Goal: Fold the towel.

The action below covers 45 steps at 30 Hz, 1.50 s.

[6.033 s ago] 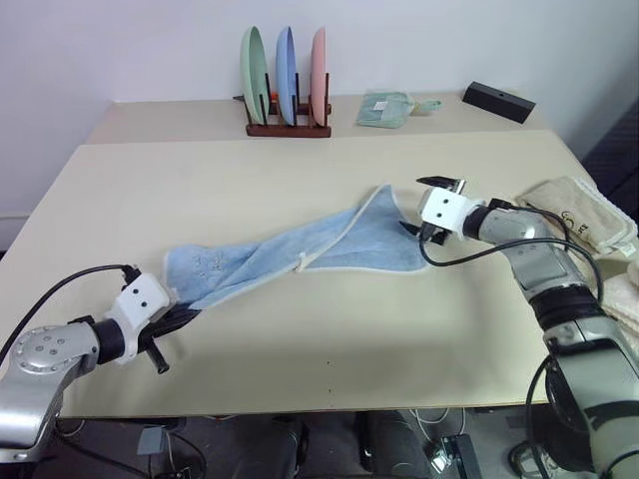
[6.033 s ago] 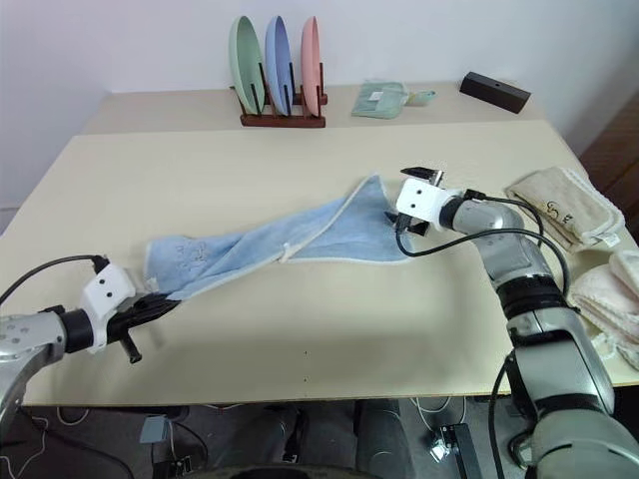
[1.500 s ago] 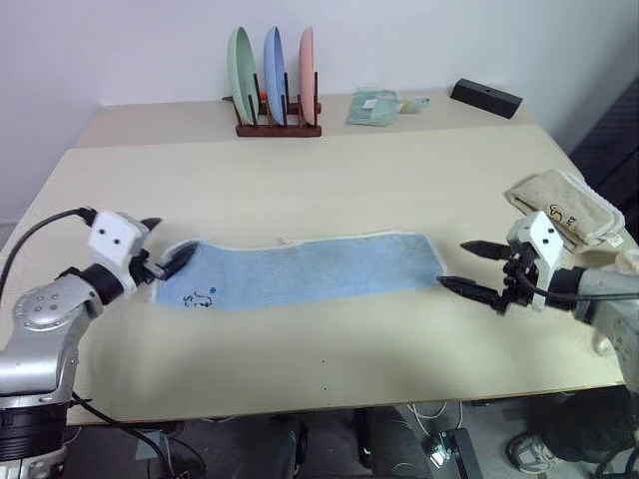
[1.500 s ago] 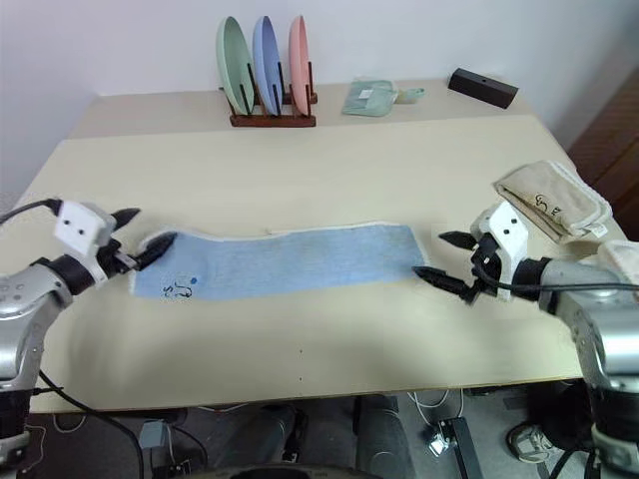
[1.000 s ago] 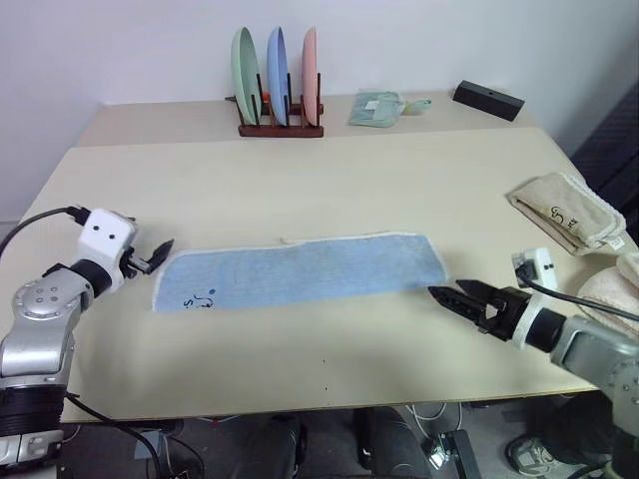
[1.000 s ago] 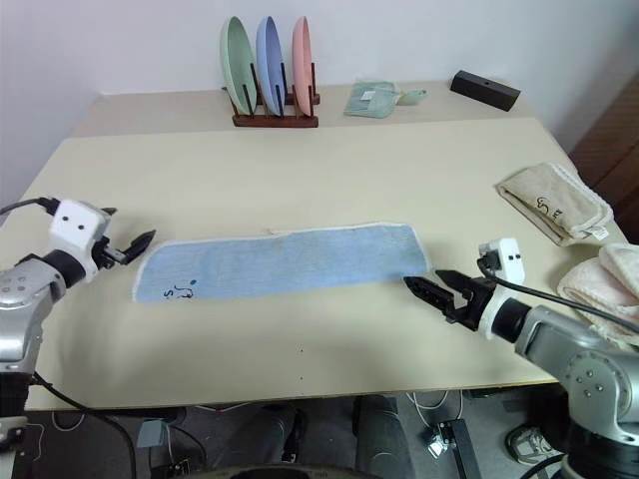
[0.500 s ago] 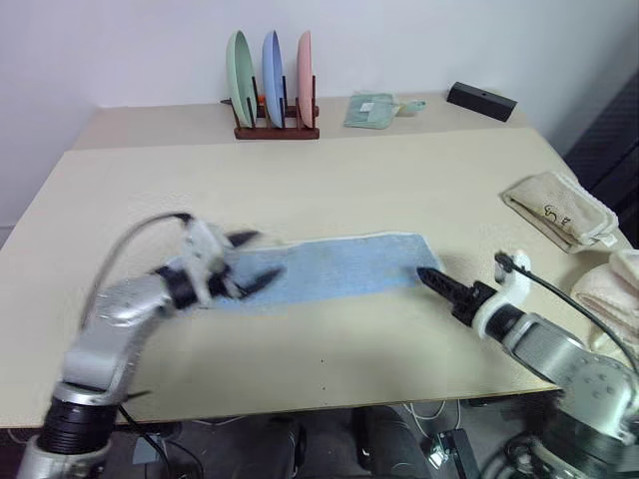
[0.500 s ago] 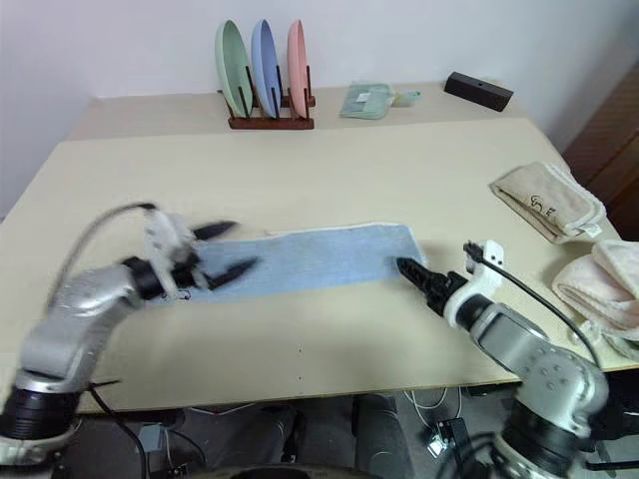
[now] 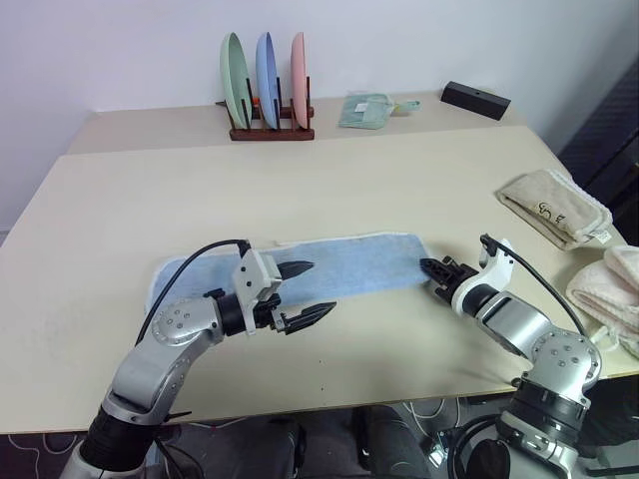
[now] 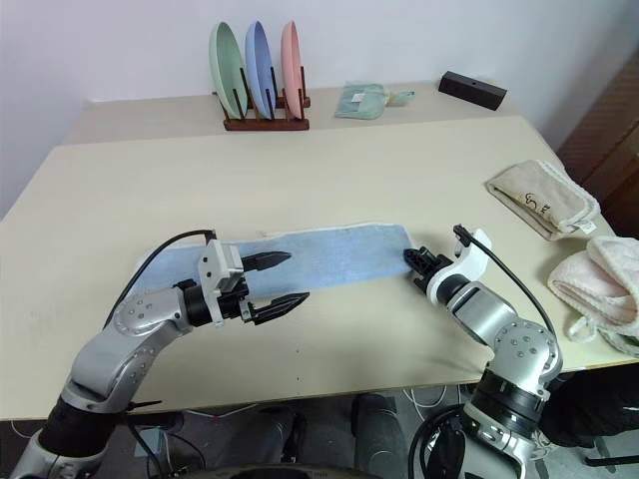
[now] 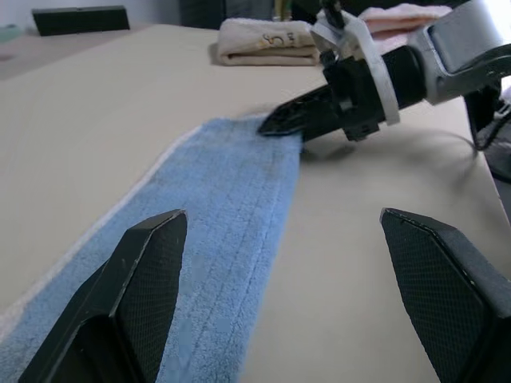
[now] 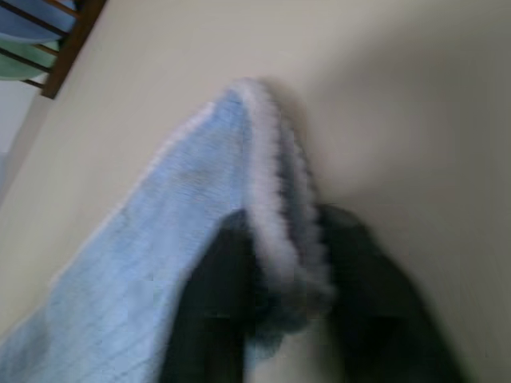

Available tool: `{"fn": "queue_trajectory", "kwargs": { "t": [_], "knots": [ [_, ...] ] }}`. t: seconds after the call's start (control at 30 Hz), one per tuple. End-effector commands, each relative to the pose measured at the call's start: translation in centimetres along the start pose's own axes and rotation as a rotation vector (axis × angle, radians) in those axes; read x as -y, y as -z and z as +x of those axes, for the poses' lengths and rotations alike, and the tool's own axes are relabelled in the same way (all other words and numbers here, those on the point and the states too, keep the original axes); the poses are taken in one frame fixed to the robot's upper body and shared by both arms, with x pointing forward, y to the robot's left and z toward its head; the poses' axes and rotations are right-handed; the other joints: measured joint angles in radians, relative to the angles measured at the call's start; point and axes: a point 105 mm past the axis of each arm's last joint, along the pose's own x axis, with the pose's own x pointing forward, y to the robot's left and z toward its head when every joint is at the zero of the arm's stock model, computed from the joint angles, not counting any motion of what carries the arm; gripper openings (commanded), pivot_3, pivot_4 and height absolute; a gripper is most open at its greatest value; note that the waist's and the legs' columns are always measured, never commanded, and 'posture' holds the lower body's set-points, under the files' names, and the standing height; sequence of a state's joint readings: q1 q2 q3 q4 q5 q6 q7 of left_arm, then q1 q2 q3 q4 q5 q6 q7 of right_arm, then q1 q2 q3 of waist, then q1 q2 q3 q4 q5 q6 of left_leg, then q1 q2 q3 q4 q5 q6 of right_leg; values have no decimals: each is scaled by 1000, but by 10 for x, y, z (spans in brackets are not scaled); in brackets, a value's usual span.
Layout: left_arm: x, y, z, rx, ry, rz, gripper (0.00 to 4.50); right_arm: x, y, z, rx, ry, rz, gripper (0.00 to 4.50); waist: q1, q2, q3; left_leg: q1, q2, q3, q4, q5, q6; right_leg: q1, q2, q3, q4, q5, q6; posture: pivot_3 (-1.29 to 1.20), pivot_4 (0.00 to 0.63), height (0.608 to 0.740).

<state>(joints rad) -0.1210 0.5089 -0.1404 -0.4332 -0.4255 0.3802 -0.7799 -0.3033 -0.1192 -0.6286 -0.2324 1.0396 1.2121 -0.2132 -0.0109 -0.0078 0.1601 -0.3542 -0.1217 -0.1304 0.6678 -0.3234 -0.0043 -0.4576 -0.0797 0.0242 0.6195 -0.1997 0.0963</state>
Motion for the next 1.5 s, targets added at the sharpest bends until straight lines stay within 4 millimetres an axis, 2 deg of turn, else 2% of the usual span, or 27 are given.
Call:
{"fn": "queue_trajectory", "kwargs": {
  "t": [0.03,0.17,0.3,0.4,0.5,0.6,0.63,0.7,0.73,0.83,1.0,1.13,1.37,1.47,1.5],
  "knots": [
    [-6,-5,-5,25,-41,28,3956,-2,-8,-7,36,-12,-9,49,1,0,0,0,0,0,0,0,0,0,0,0,0,0,0,0,150,733],
    [-18,-2,-10,22,-99,26,3956,5,-24,-17,84,10,-30,49,3,1,0,0,0,0,0,0,0,0,0,0,-1,0,0,0,150,733],
    [-36,5,-17,-4,-176,43,3956,10,-65,-43,181,15,-111,49,5,1,0,0,0,0,0,0,0,0,0,0,-1,0,0,0,150,733],
    [-45,7,-21,-6,-204,54,3956,0,-88,-59,201,-1,-246,49,4,1,0,-1,0,0,0,0,1,0,0,0,-1,0,0,0,150,733],
    [-53,7,-21,-2,-227,57,3956,-21,-98,-61,196,-61,-360,49,-1,1,0,0,0,0,0,-2,3,1,0,0,-1,0,0,0,150,733],
    [-56,6,-21,3,-235,63,3956,-41,-93,-59,151,-122,-498,49,-1,1,0,0,1,1,0,-2,4,1,0,0,-1,0,0,0,150,733],
    [-59,5,-23,5,-247,65,3956,-58,-81,-56,99,-187,-598,49,0,1,0,0,1,1,0,-2,4,1,0,0,-1,0,0,0,150,733],
    [-66,2,-29,7,-281,73,3956,-91,-41,-51,-57,-339,-839,49,-1,2,0,-1,1,1,0,-2,3,0,0,0,-1,0,0,0,150,733],
    [-68,2,-31,7,-292,76,3956,-98,-27,-49,-111,-387,-912,49,-2,2,0,-1,1,1,0,-2,3,-1,0,0,-1,0,0,0,150,733],
    [-71,1,-34,6,-308,79,3956,-111,10,-28,-207,-480,-960,49,1,0,-1,-1,2,0,0,-1,3,1,1,-1,-3,0,0,0,150,733],
    [-67,-1,-32,14,-311,79,3956,-113,54,-6,-316,-550,-1046,49,22,-1,0,-3,0,0,1,0,0,0,-1,-2,-4,0,1,0,150,733],
    [-64,0,-33,15,-324,74,3956,-108,58,3,-315,-538,-1058,49,25,-1,0,-3,0,0,1,0,1,-1,-1,-2,-5,0,1,0,150,733],
    [-57,2,-31,9,-324,65,3956,-100,52,5,-304,-511,-1068,49,24,-1,0,-3,0,0,0,0,1,-1,-1,-2,-5,1,1,0,150,733],
    [-56,1,-30,11,-323,66,3956,-98,37,-2,-271,-506,-1052,49,24,-1,0,-3,0,0,0,0,1,-1,-1,-2,-5,1,1,0,150,733],
    [-57,0,-31,10,-327,68,3956,-97,18,-8,-225,-483,-1032,49,26,-1,0,-3,0,0,0,0,1,-1,-1,-2,-5,1,1,0,150,733]
  ]
}}
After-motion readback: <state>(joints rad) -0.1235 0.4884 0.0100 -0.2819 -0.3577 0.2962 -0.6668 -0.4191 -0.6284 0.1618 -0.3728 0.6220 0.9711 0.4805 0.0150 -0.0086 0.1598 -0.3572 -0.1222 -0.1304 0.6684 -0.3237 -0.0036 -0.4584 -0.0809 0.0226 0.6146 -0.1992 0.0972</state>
